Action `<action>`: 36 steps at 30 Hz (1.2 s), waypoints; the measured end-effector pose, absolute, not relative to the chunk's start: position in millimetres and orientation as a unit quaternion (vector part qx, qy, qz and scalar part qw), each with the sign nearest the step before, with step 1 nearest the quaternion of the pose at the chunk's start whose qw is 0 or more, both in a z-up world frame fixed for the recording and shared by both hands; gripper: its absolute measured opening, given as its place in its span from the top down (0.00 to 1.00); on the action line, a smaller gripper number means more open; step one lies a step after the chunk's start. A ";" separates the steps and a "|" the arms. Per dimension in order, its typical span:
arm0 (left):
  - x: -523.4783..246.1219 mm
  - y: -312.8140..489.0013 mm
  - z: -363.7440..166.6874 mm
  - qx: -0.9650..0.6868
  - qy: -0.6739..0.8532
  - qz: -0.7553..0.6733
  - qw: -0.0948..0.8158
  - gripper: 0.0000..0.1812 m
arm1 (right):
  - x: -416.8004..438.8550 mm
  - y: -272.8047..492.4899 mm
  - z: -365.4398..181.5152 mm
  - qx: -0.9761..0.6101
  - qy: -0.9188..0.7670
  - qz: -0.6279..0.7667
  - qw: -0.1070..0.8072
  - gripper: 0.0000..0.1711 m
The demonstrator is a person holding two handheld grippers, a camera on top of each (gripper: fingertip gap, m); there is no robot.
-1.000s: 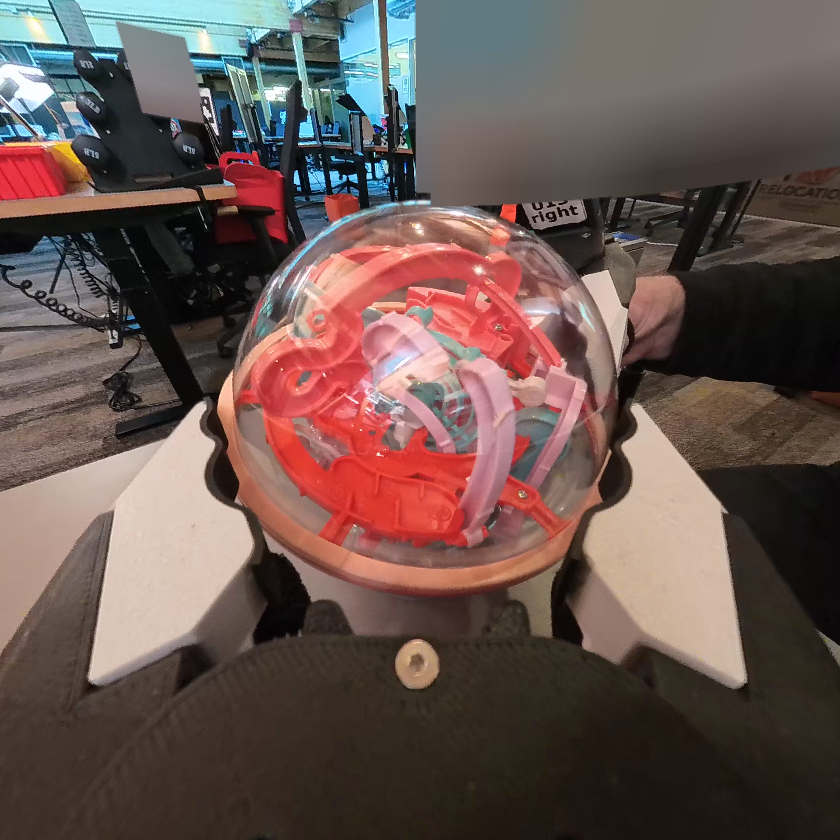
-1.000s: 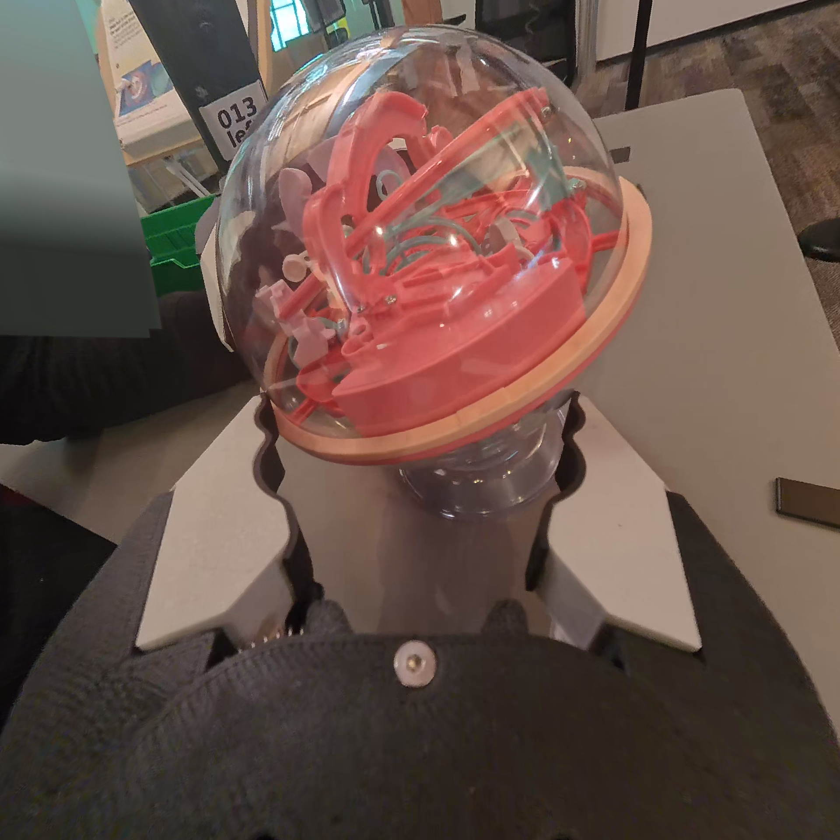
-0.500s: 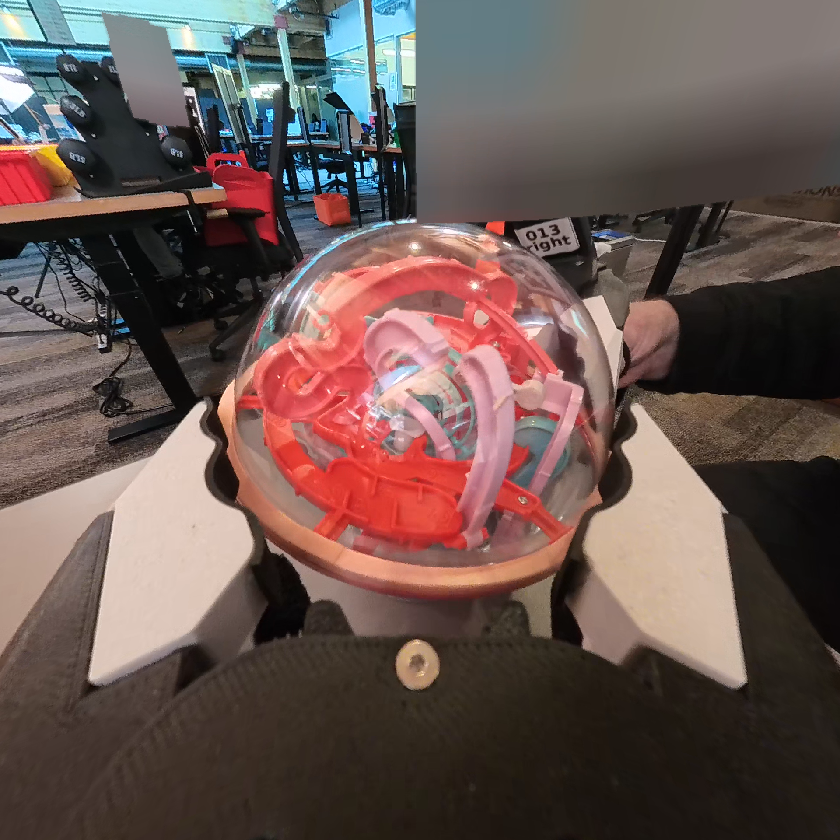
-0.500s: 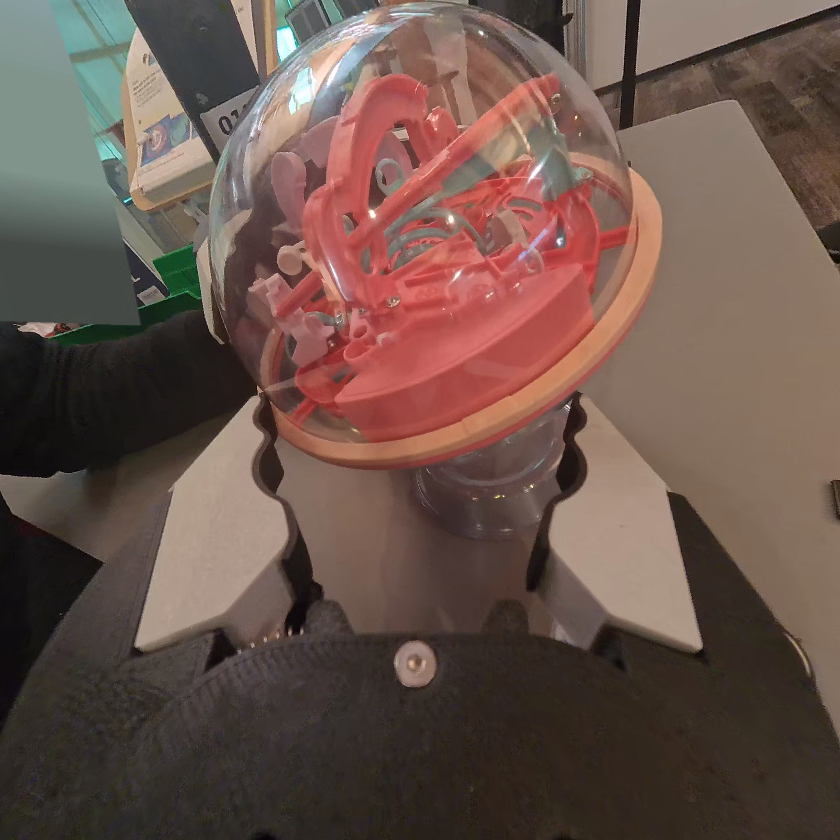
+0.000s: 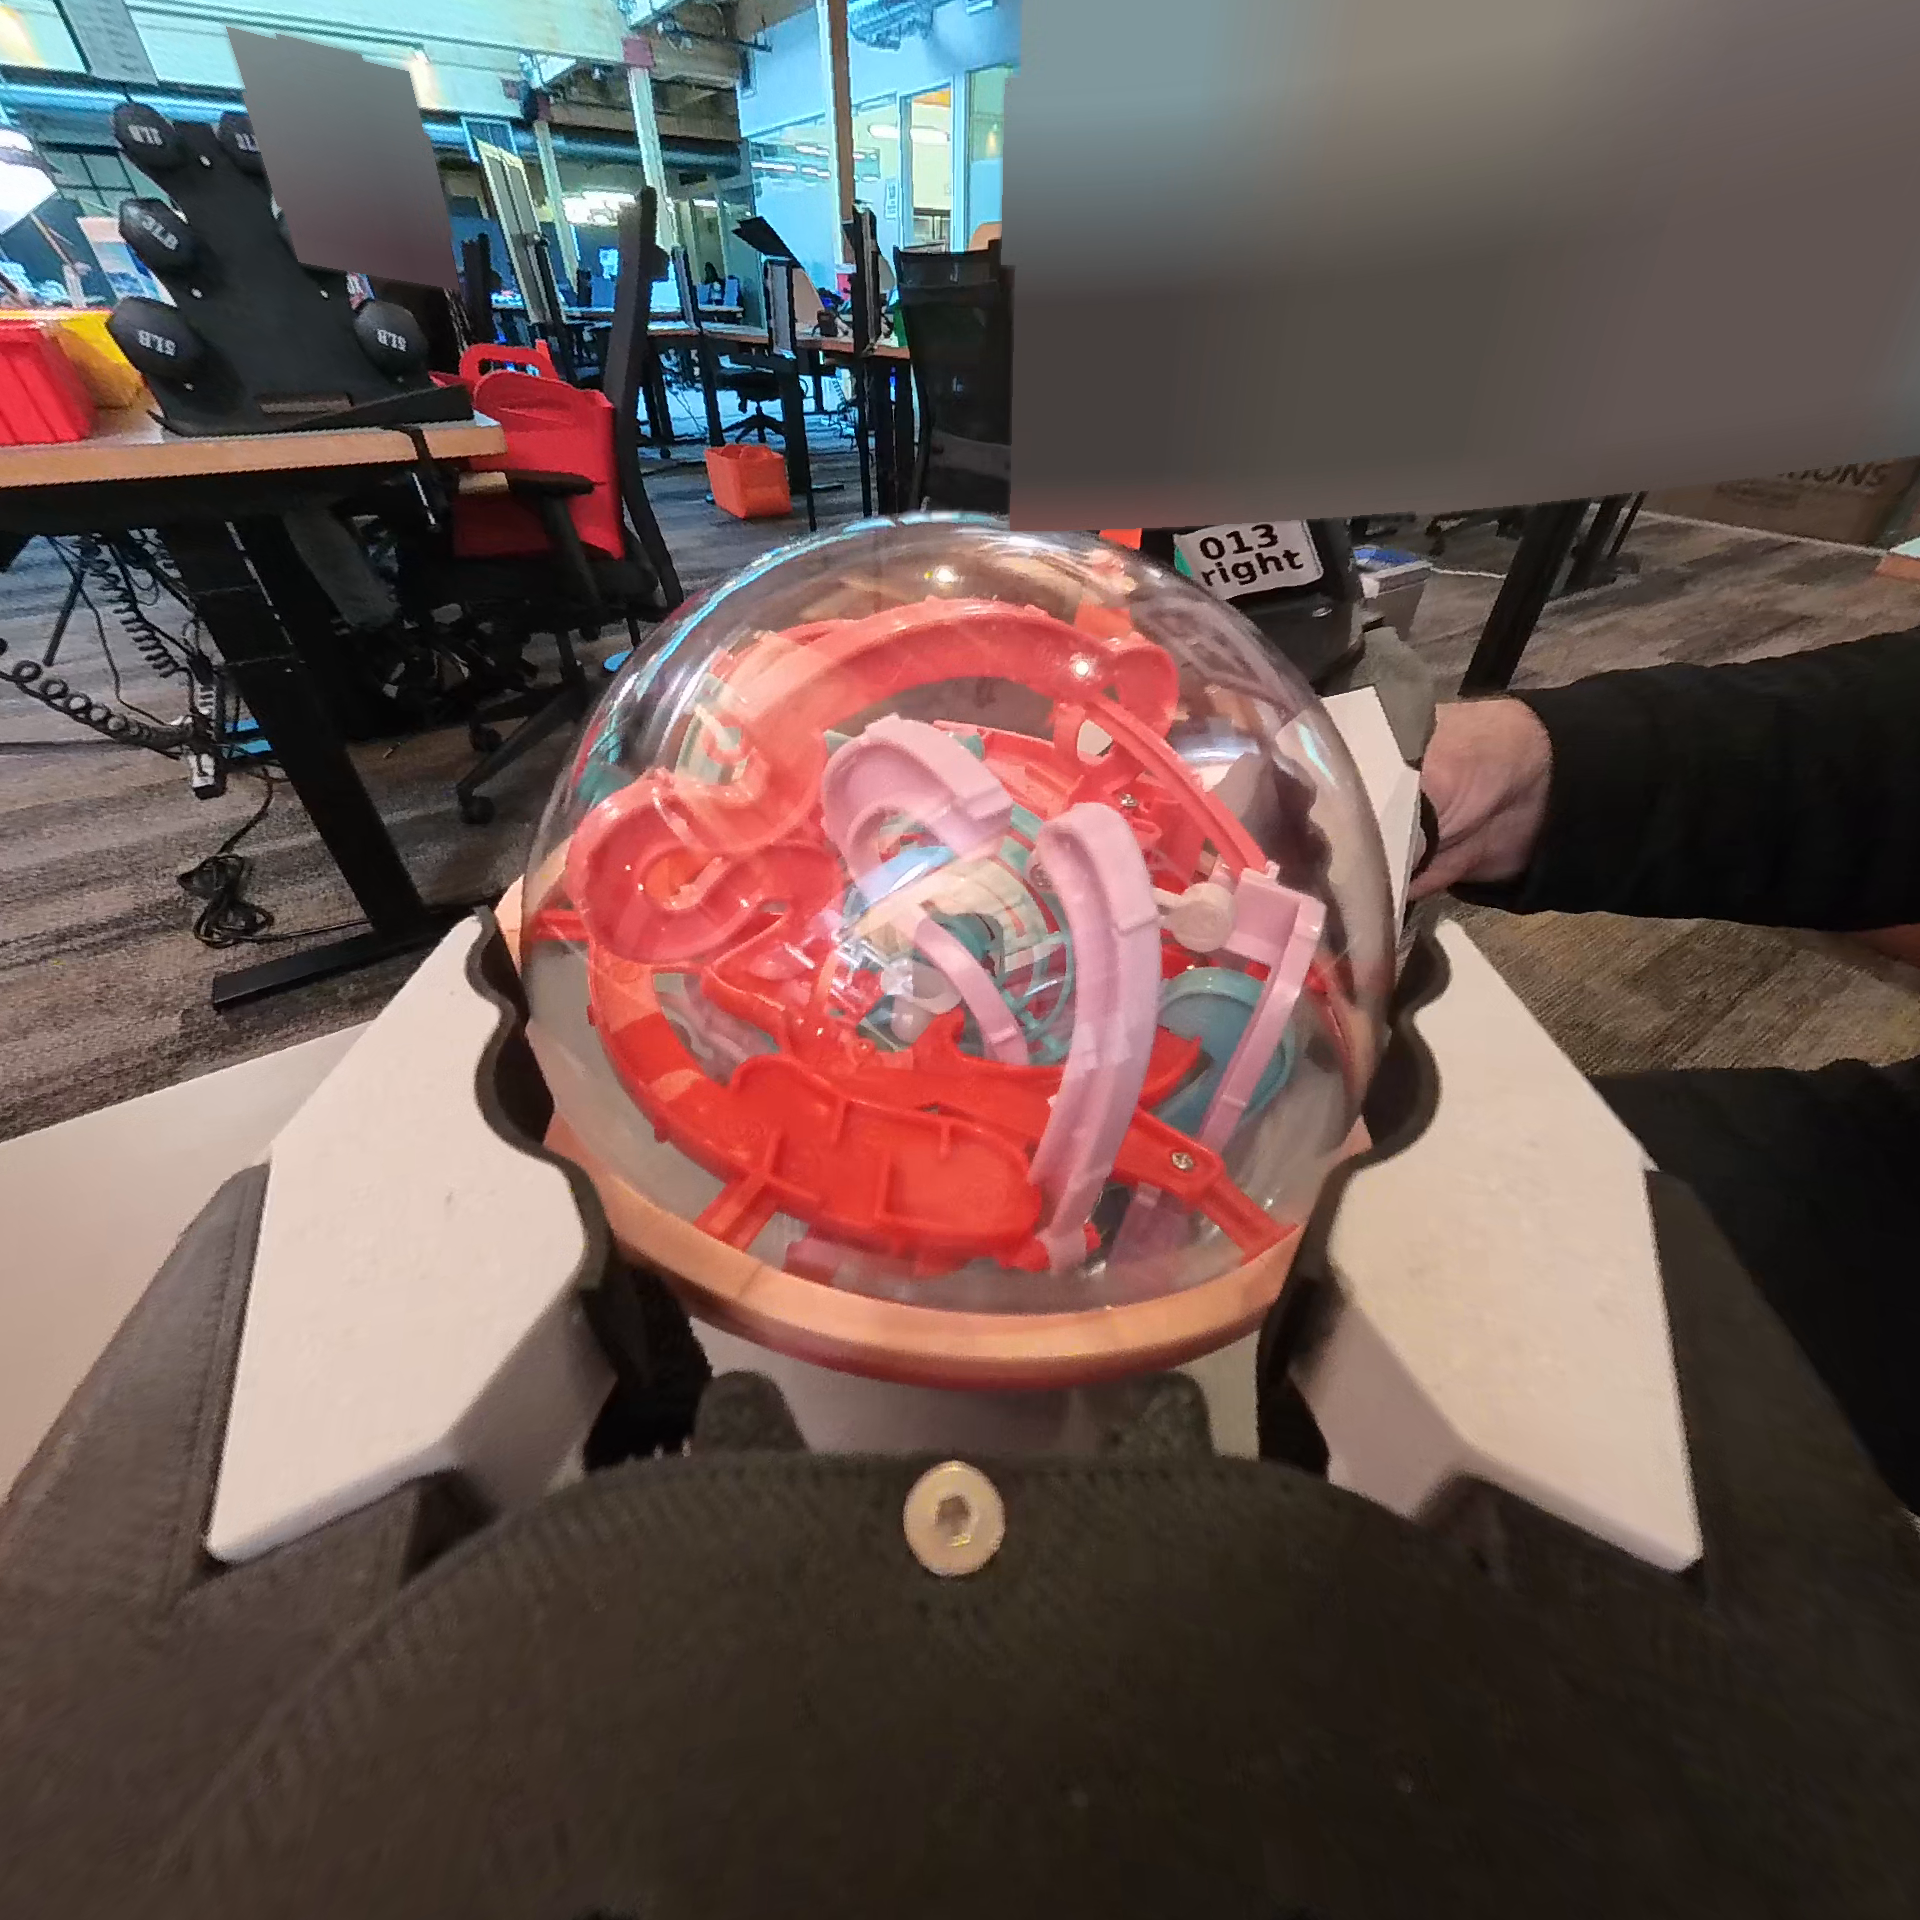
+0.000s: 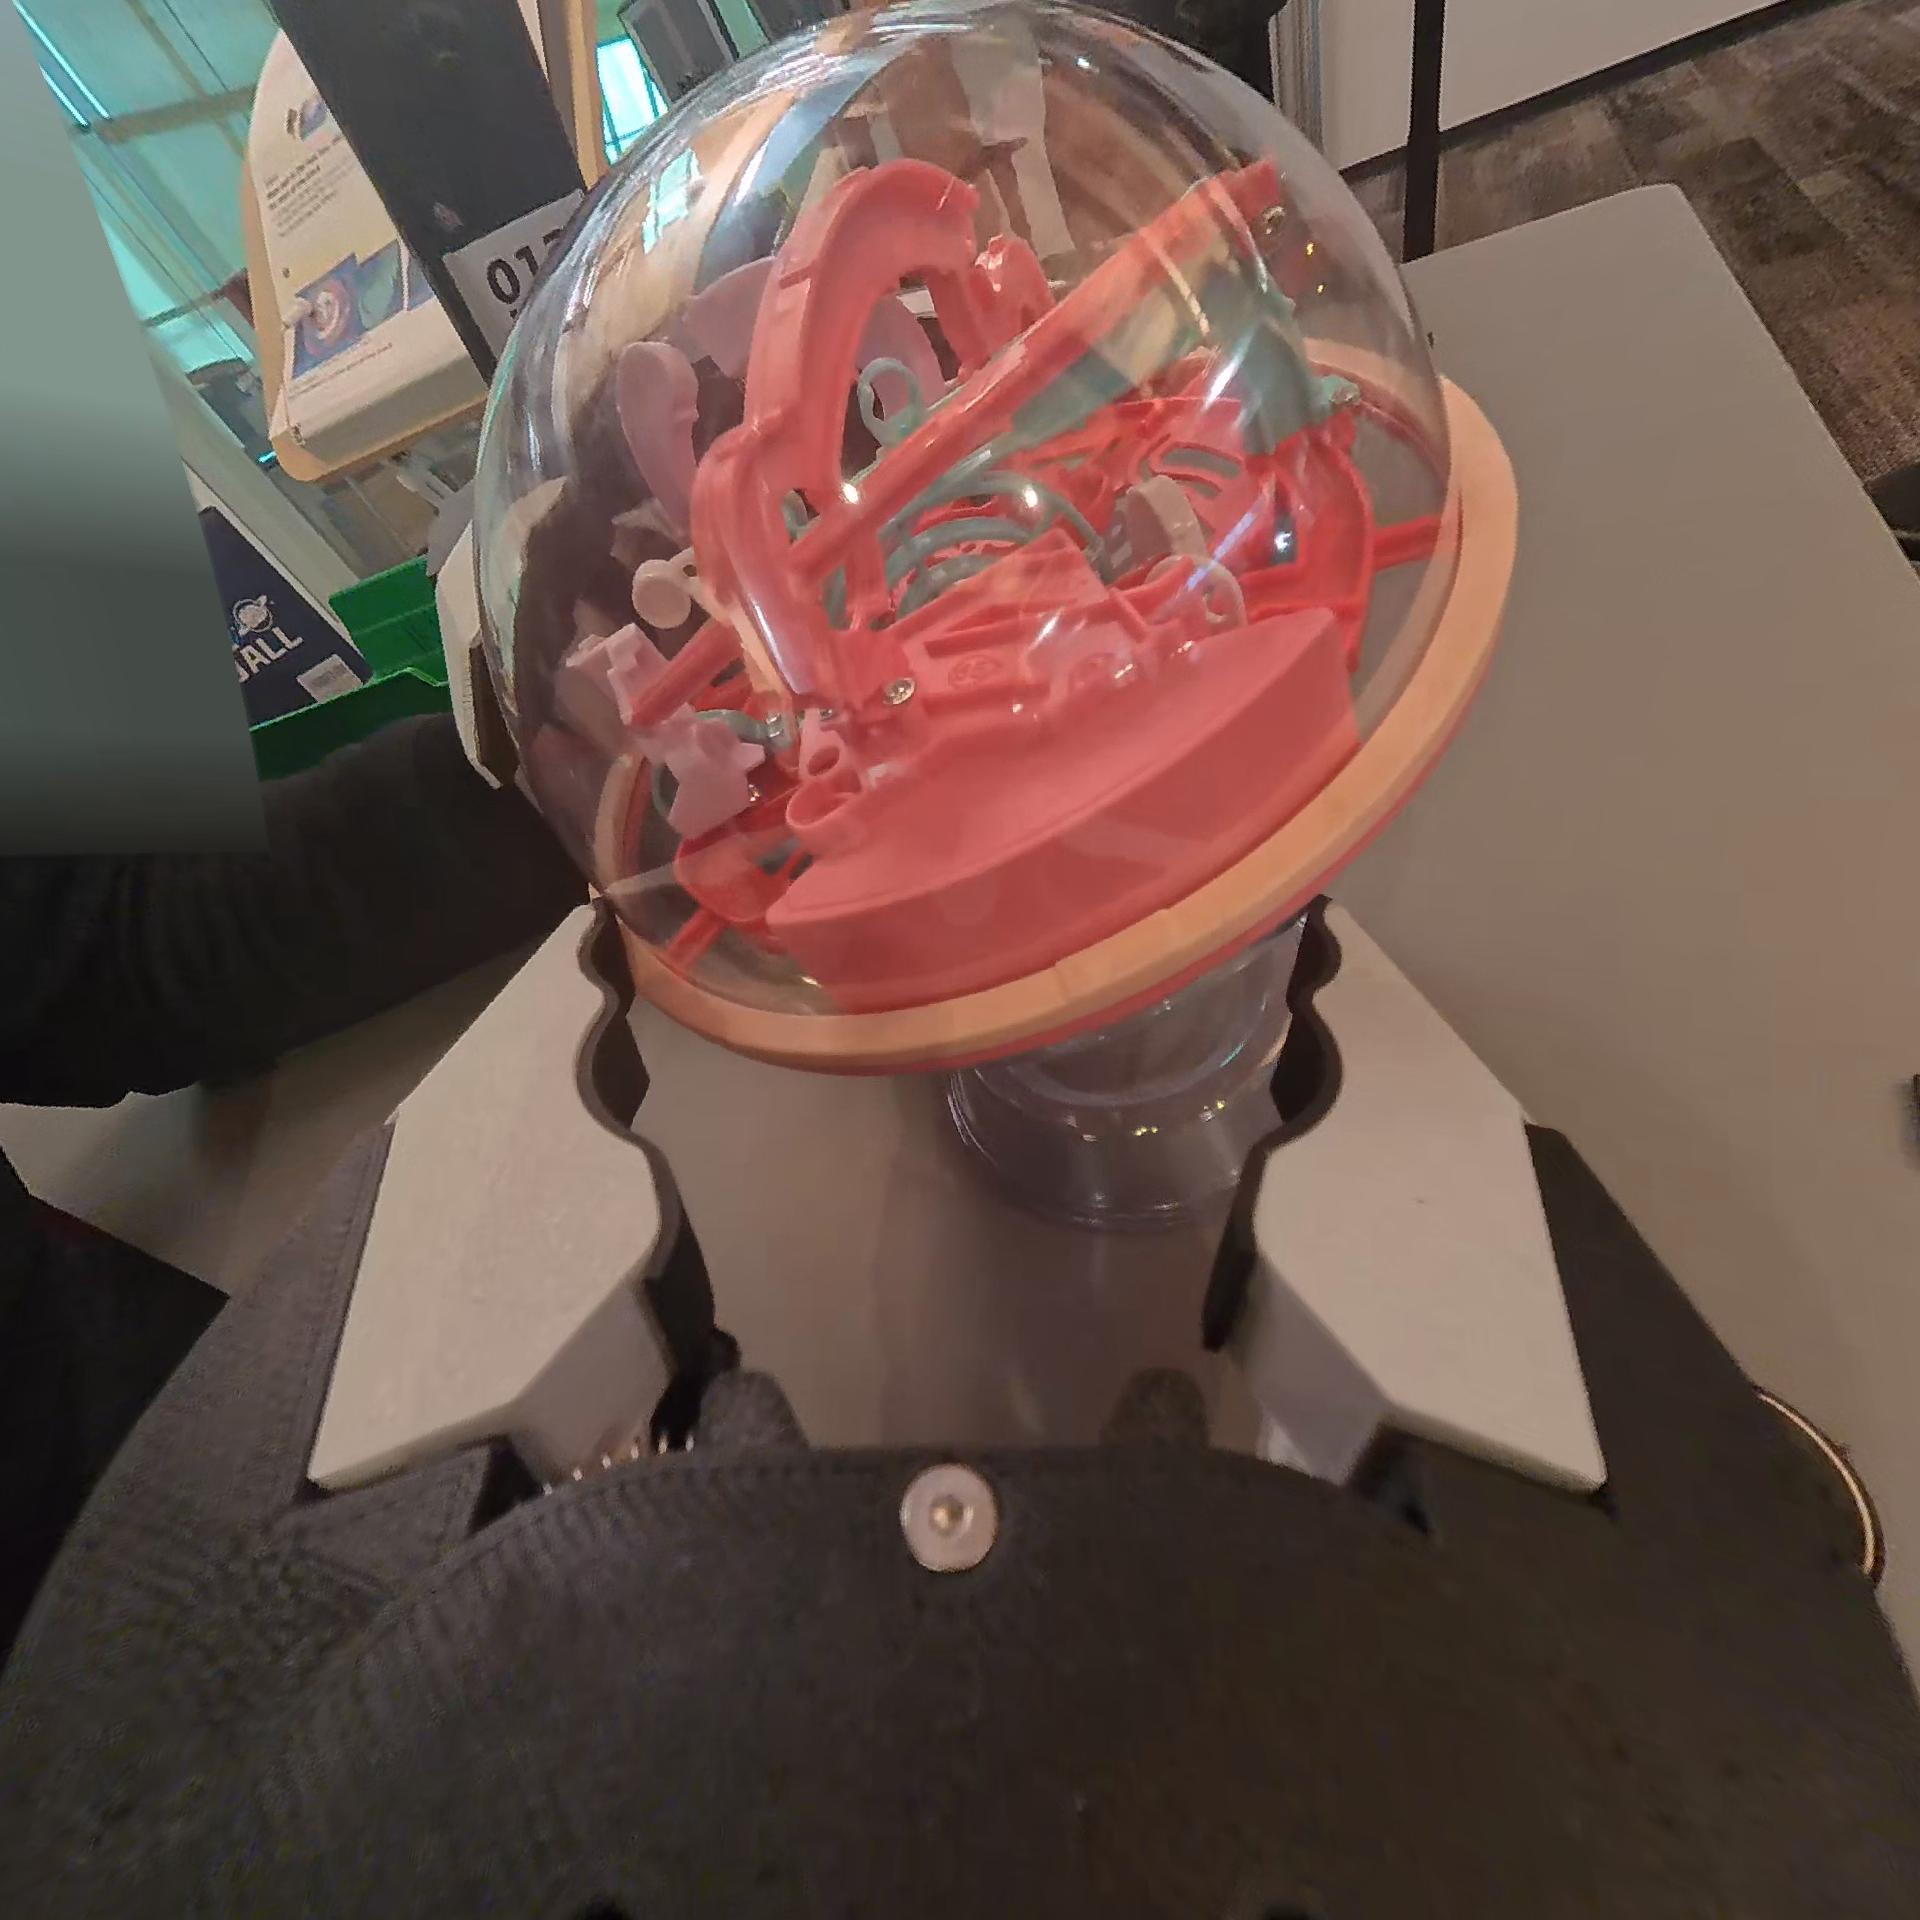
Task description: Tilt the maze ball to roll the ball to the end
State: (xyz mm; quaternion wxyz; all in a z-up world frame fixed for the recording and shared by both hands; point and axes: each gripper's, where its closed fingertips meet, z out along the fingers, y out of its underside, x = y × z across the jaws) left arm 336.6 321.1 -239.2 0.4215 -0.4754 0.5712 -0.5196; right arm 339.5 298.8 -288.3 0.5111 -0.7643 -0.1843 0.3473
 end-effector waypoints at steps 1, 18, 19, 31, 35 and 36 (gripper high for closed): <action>336.6 321.3 -239.1 -0.476 0.570 -0.522 0.421 0.14 | 339.4 298.8 -288.2 -0.765 -0.183 0.348 0.510 0.28; 336.8 320.8 -234.5 -0.491 0.555 -0.545 0.392 0.13 | 337.0 294.5 -283.5 -0.777 -0.149 0.367 0.490 0.28; 336.7 320.6 -233.8 -0.490 0.555 -0.546 0.393 0.13 | 336.9 294.3 -283.0 -0.777 -0.149 0.365 0.491 0.28; 335.4 323.6 -232.6 -0.477 0.567 -0.546 0.391 0.13 | 335.6 299.5 -279.9 -0.776 -0.139 0.336 0.516 0.27; 339.5 329.2 -232.3 -0.470 0.579 -0.546 0.382 0.13 | 338.7 306.0 -280.5 -0.778 -0.127 0.327 0.522 0.27; 340.4 331.3 -234.6 -0.471 0.581 -0.545 0.377 0.13 | 339.1 308.0 -282.9 -0.779 -0.125 0.327 0.520 0.27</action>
